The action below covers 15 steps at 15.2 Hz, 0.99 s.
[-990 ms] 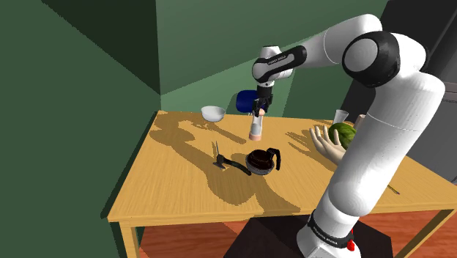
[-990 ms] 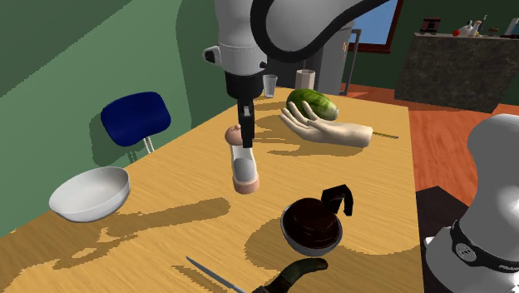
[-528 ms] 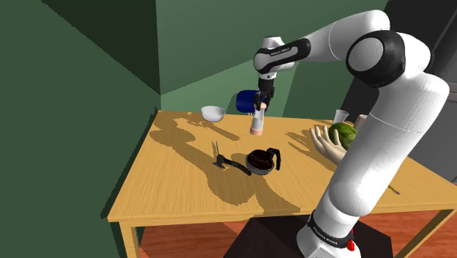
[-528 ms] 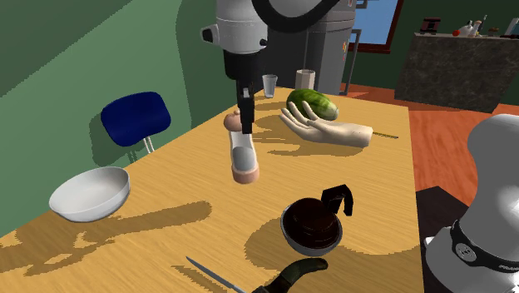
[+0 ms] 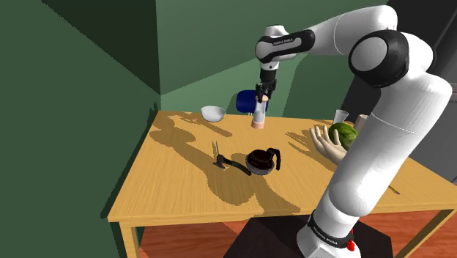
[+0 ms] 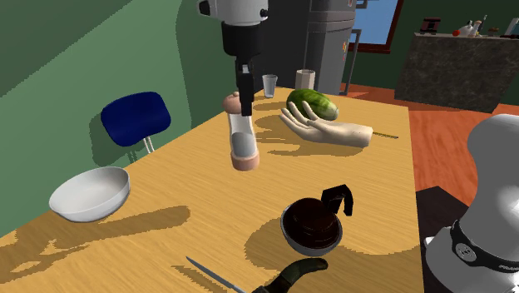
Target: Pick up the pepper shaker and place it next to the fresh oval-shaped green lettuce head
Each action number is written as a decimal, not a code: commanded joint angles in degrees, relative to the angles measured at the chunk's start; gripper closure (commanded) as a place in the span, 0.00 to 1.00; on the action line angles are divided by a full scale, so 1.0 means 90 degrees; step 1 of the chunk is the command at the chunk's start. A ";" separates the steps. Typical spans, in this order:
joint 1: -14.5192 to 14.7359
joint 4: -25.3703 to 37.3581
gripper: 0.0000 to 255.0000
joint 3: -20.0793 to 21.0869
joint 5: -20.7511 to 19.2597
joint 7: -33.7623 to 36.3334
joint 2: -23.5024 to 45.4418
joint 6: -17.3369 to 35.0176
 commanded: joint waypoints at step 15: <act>0.0016 0.1478 1.00 0.0015 0.0093 -0.0208 0.0114 -0.1360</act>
